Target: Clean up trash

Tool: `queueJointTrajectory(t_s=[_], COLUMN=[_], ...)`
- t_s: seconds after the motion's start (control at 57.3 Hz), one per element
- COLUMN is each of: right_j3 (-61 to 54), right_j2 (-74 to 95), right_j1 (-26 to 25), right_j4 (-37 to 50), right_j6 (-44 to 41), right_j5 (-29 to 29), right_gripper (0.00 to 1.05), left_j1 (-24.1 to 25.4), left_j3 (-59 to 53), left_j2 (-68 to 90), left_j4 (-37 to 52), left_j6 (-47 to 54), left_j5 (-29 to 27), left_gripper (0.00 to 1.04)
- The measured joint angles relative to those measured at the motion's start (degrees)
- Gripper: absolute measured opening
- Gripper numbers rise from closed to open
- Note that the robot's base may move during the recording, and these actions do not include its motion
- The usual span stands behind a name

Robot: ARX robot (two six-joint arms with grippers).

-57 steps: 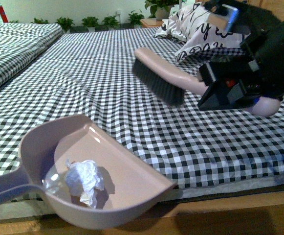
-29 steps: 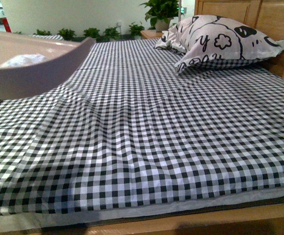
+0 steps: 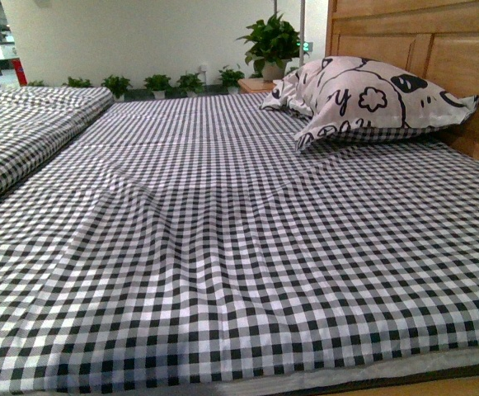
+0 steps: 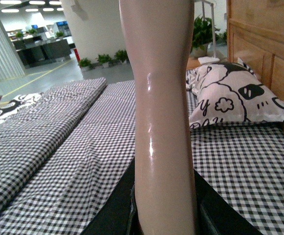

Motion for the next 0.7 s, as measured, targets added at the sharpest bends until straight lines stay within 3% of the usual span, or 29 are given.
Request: queueJointTrajectory(t_s=[0.14,0.244,0.472,0.699], right_j3=[-4.4,-7.1,-9.8,-9.7], right_j2=[-6.0,-9.7,-10.5,-10.5], right_j1=[-2.3,-5.2,-9.2,-9.6], right_j4=[-0.4,0.3,0.0,-0.8], right_j6=[0.0,1.2,2.1,2.2], right_j5=[-0.5,-0.3,-0.1,0.3], right_gripper=[0.19,0.19,0.19,0.19], left_j1=[-13.0,-18.3,-18.8,-18.7], left_j3=[-0.1,-0.8,-2.6,-2.8], left_j2=[-2.9,-2.8,-3.1,-3.1], left_j4=[0.5,2.9,4.0,3.9], left_j6=[0.3,0.2,-1.1,-1.9], left_j5=[-12.8,-16.3,-16.8,-16.8], left_gripper=[0.28,0.28,0.28,0.28])
